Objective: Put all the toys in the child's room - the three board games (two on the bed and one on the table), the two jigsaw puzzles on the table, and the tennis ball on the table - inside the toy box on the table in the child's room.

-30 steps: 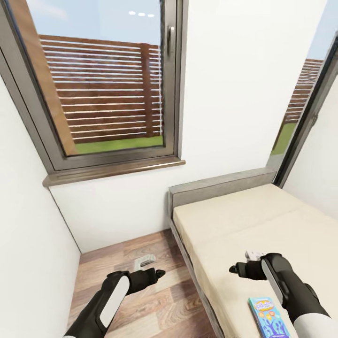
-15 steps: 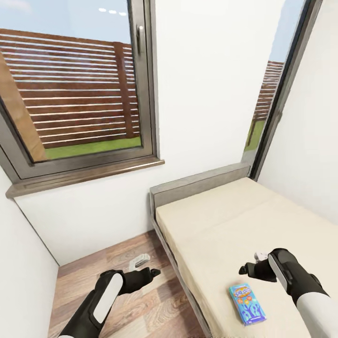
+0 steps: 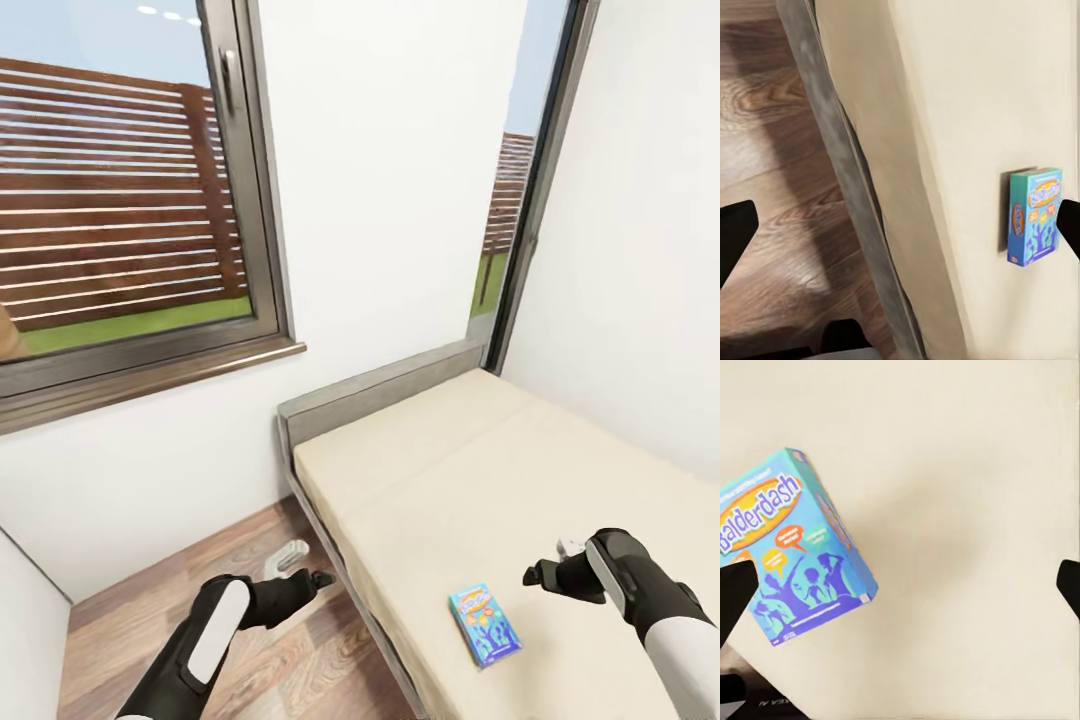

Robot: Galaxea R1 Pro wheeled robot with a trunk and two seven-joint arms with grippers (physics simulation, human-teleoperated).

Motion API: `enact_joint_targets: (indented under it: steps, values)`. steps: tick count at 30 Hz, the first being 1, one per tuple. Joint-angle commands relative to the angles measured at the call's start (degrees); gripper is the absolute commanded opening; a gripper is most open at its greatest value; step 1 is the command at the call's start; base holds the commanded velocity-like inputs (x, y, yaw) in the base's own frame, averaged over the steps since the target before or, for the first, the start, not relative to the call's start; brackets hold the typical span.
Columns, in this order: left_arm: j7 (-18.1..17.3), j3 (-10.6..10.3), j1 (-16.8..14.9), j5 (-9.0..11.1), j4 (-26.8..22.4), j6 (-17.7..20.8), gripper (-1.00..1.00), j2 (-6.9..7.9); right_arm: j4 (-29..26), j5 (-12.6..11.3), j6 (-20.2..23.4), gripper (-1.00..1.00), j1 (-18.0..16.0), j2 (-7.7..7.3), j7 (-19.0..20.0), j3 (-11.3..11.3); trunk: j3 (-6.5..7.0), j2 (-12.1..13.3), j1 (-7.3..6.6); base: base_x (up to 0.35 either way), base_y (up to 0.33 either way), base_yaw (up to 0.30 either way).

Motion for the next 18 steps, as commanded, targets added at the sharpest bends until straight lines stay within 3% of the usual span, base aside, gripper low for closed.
enact_joint_targets:
  steps: [1, 12, 18]
  values:
    - [0.50, 0.14, -0.02, 0.63, -0.06, 0.28, 1.00, 0.00, -0.05, -0.43, 0.29, 1.00, -0.06, -0.20, -0.16, -0.38, -0.06, -0.03, 0.00, 0.000, 0.000, -0.265]
    - [0.53, 0.73, 0.00, 0.78, -0.02, 0.68, 1.00, 0.11, -0.21, -0.40, 0.35, 1.00, -0.06, -0.54, 0.14, -1.91, -0.06, -0.03, 0.00, 0.000, 0.000, -0.254]
    - [0.42, 0.56, 0.49, 0.27, -0.02, 0.20, 1.00, 0.89, -0.31, -0.40, 0.37, 1.00, 0.06, -0.25, 0.28, -1.80, -0.06, -0.03, 0.00, 0.000, 0.000, -0.066]
